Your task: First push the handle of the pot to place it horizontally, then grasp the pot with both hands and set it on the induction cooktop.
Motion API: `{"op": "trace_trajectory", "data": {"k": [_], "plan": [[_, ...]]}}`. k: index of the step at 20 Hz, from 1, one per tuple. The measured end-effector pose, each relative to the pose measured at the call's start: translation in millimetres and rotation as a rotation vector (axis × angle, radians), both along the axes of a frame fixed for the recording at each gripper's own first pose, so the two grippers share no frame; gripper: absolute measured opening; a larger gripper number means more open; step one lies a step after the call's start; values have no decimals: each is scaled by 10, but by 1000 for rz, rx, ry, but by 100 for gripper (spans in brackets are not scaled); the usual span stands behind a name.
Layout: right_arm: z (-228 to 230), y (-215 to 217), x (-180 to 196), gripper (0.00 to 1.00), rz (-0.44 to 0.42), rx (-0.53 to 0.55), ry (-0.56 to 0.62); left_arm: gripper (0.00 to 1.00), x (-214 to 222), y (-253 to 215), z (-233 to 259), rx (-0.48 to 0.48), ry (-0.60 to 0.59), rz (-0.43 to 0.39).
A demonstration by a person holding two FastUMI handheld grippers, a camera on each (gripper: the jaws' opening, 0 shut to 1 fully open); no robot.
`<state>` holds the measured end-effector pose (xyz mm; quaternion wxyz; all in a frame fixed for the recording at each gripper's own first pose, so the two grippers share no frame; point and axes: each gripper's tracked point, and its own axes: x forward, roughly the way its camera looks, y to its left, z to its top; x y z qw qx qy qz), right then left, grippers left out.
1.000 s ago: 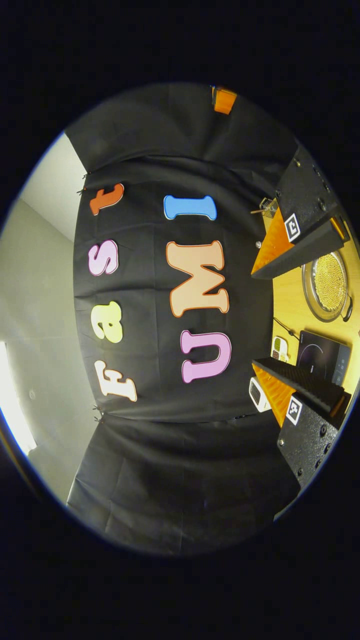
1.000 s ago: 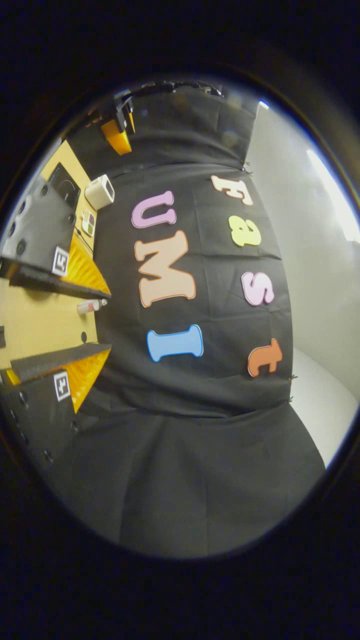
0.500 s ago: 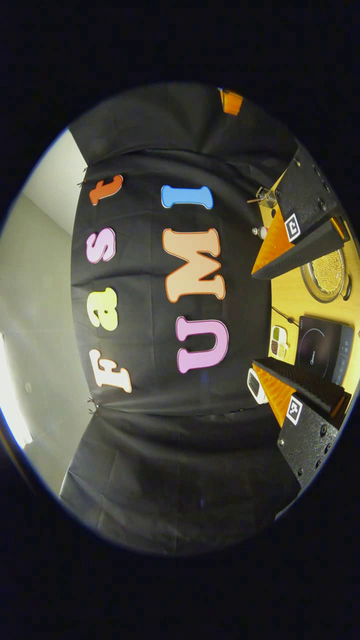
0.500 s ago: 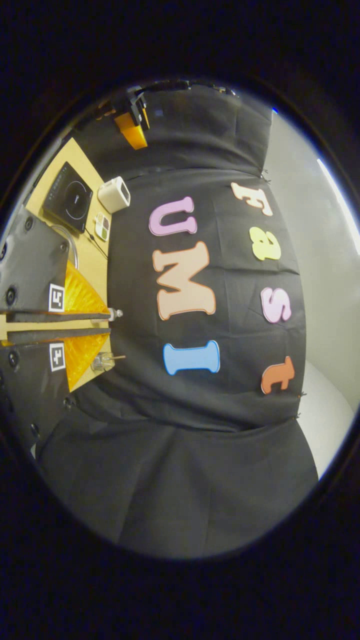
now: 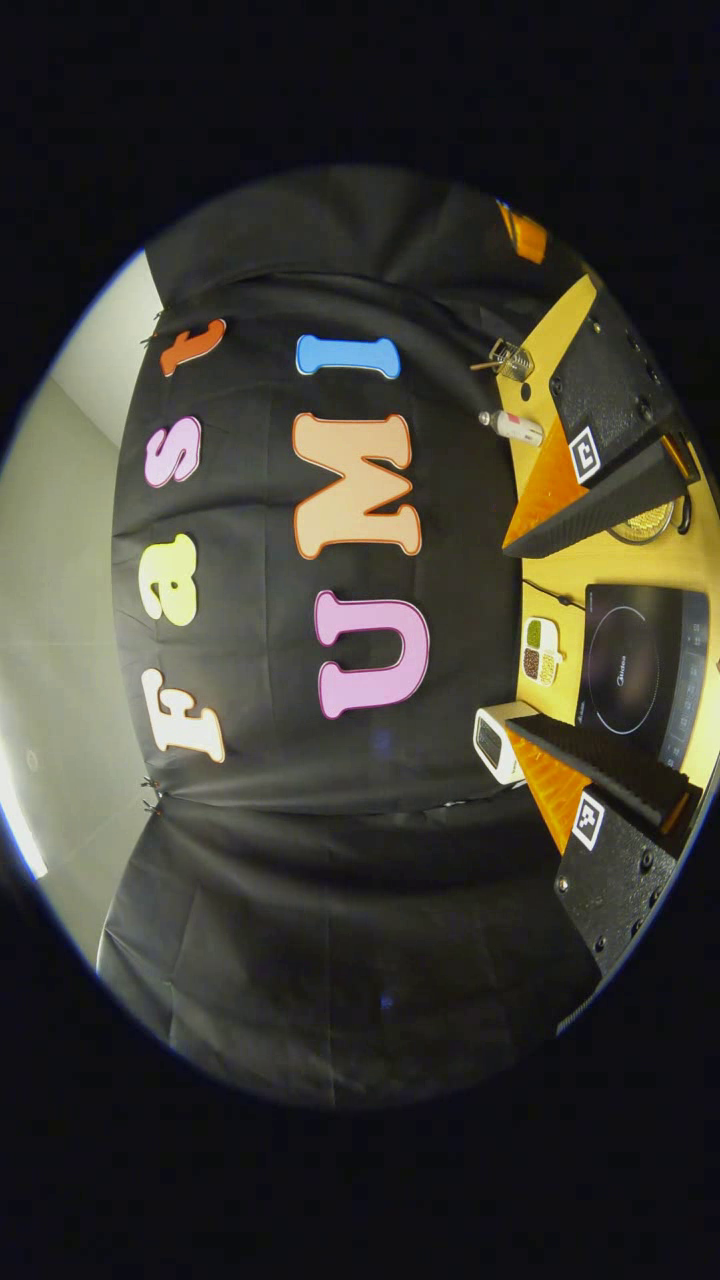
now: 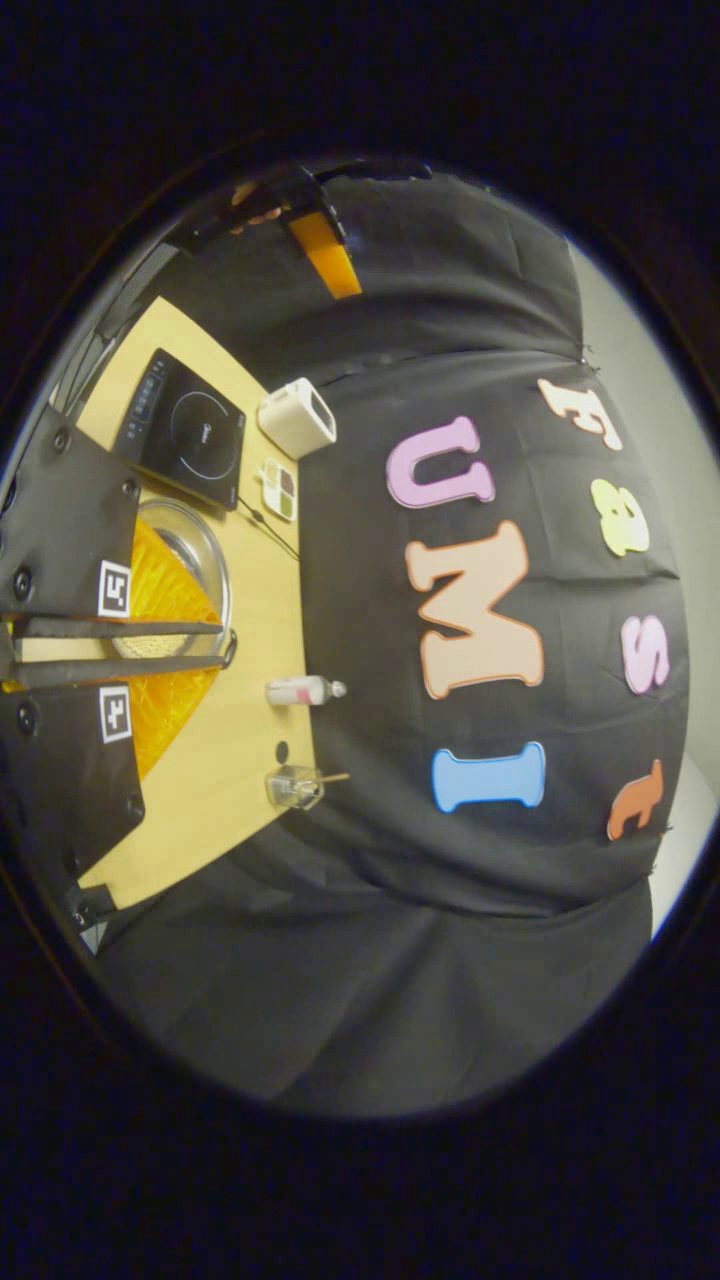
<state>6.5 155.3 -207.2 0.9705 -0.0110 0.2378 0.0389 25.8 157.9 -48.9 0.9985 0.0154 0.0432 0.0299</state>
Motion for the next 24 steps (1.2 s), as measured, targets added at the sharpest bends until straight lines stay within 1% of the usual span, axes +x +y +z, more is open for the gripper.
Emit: {"op": "trace_trajectory", "data": {"k": [3, 4, 7, 10, 13, 14, 15, 19, 22, 24], "plan": [[-385, 260, -64, 0, 30, 11, 103, 96, 67, 201, -94, 1, 15, 10], [-530, 338, -92, 8, 38, 15, 140, 96, 88, 269, -110, 2, 18, 14], [-894, 522, -186, 9, 52, 38, 253, 96, 139, 460, -189, 4, 29, 30], [-1306, 620, -320, 8, 50, 35, 369, 96, 193, 625, -258, 3, 39, 42], [-1619, 781, -417, 8, 57, 59, 473, 96, 246, 738, -322, -4, 44, 39], [-1718, 820, -449, 13, 55, 65, 509, 97, 265, 762, -334, -8, 44, 34], [-1838, 851, -498, 7, 51, 62, 548, 96, 287, 781, -353, -13, 43, 28], [-2309, 867, -685, 8, 9, 9, 724, 96, 391, 886, -400, -18, 34, 15], [-2541, 857, -745, 8, -32, -13, 798, 96, 474, 965, -454, -10, 37, 5], [-2672, 837, -720, 8, -65, -37, 822, 96, 520, 1003, -519, -5, 55, -1]]}}
